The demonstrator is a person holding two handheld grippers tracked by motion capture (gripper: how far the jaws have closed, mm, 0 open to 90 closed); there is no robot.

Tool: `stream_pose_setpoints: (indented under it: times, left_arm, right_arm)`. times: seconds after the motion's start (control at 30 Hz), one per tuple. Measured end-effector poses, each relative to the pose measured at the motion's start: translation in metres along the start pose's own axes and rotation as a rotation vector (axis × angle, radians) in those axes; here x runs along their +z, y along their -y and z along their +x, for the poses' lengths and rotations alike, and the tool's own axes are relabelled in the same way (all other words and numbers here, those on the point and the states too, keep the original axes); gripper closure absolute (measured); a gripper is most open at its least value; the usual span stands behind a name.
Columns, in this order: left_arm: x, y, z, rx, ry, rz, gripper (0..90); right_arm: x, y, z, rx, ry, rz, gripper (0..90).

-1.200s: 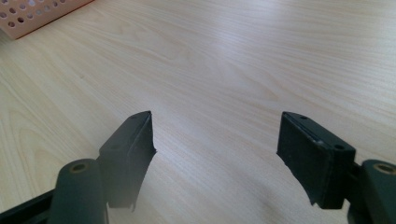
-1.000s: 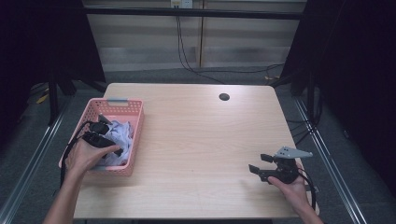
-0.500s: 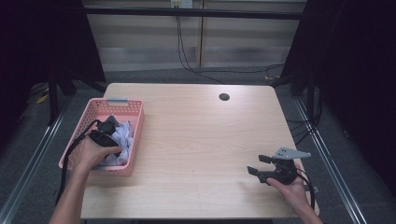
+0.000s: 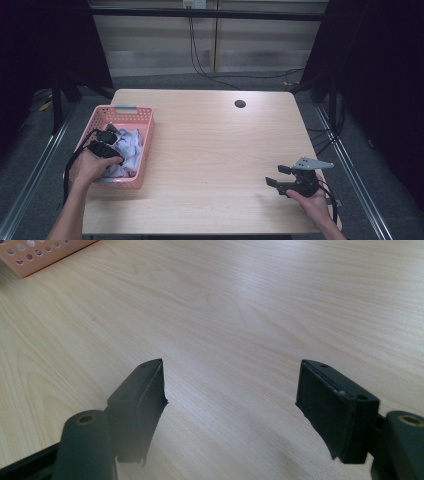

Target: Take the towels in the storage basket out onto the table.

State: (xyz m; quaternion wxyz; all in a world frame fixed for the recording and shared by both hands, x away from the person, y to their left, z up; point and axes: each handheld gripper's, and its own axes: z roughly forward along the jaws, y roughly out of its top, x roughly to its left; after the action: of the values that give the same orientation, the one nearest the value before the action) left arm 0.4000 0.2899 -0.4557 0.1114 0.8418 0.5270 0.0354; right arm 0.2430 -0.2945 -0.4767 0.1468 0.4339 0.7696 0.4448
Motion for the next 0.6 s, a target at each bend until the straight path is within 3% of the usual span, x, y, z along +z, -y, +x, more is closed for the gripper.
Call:
stream_pose_setpoints:
  times: [0.2,0.3,0.43,0.5,0.57,0.6]
  left_arm:
    - [-0.006,0.005,0.007,-0.015,0.051,-0.048,61.3]
    - [-0.013,0.009,0.014,-0.053,0.100,-0.093,61.7]
    - [-0.023,0.015,0.021,-0.072,0.140,-0.146,61.9]
    - [-0.027,0.017,0.024,-0.068,0.156,-0.161,61.9]
    - [-0.032,0.019,0.024,-0.088,0.167,-0.198,61.9]
    - [-0.035,0.020,0.026,-0.073,0.171,-0.203,61.9]
  right_arm:
    - [0.001,0.000,0.000,0.007,0.006,0.001,27.3]
    - [0.001,-0.001,0.000,0.008,0.006,0.000,27.3]
    - [0.001,0.000,0.000,0.010,0.005,0.002,27.3]
    - [0.001,0.000,0.000,0.008,0.006,0.001,27.3]
    - [0.001,0.000,0.000,0.010,0.001,0.004,27.3]
    - [0.001,0.000,0.000,0.010,0.000,0.005,27.3]
